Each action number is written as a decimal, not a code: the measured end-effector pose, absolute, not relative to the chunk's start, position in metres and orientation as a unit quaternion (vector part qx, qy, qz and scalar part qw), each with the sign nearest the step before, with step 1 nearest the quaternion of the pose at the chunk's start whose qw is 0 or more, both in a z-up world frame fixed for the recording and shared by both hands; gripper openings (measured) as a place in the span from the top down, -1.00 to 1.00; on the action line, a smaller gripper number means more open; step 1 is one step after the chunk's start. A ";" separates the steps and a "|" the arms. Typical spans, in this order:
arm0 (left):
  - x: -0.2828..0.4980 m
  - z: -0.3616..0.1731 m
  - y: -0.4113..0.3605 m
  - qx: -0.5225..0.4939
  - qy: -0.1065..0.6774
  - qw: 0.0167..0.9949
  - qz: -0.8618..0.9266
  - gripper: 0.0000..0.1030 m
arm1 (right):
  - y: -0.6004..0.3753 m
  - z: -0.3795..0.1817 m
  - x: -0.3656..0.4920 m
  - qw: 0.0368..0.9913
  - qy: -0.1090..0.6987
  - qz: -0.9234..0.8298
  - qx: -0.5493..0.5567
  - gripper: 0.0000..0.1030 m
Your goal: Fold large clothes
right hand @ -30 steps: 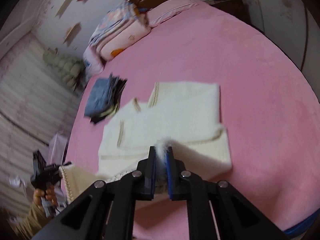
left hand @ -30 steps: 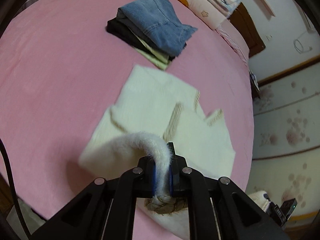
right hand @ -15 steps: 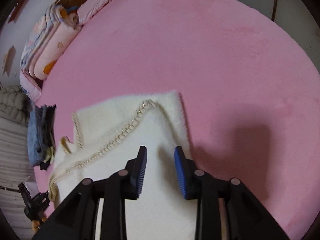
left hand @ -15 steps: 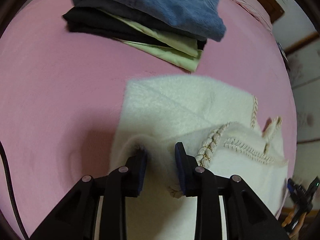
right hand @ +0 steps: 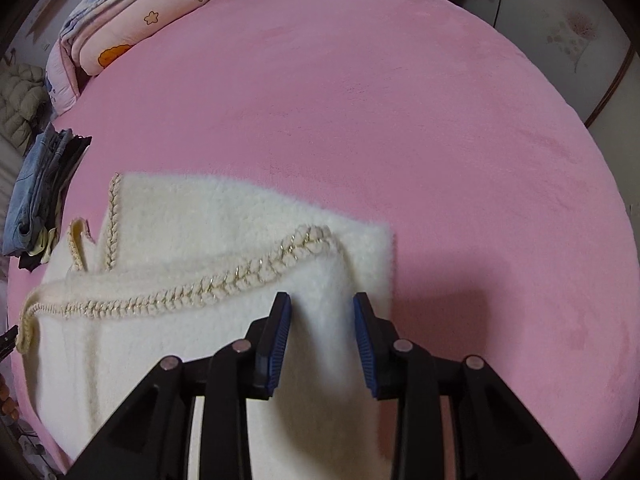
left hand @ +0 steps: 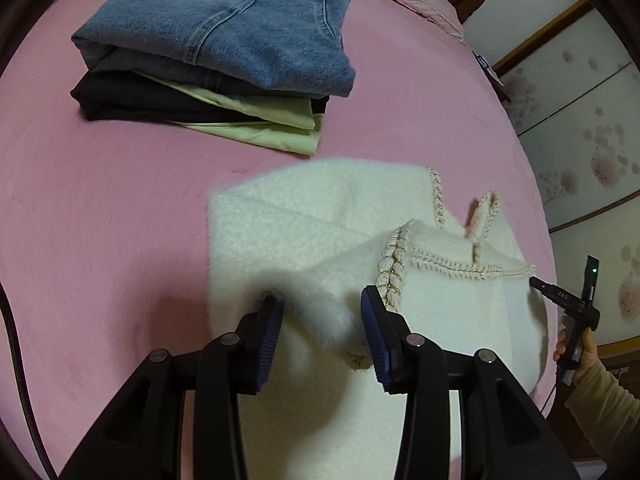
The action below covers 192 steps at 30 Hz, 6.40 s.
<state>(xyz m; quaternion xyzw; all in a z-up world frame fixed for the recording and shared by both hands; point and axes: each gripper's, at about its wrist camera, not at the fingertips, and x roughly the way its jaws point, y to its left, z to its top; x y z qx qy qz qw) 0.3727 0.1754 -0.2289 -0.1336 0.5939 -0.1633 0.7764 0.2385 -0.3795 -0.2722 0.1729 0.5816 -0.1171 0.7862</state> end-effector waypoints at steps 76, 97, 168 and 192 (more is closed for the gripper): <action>0.302 -0.177 0.078 0.030 0.453 0.891 -0.006 -0.70 | -0.223 -0.201 0.206 0.854 0.487 -0.051 0.177 0.56; 0.246 -0.263 0.141 0.099 0.480 0.866 0.102 -0.81 | -0.331 -0.277 0.101 0.821 0.539 -0.186 0.029 1.00; 0.221 -0.234 0.164 -0.225 0.441 0.864 -0.093 0.62 | -0.130 -0.233 0.194 0.876 0.480 -0.006 0.041 0.83; 0.188 -0.129 -0.061 -0.033 0.370 0.866 -0.334 0.64 | -0.230 -0.279 0.176 0.795 0.496 0.102 0.334 0.99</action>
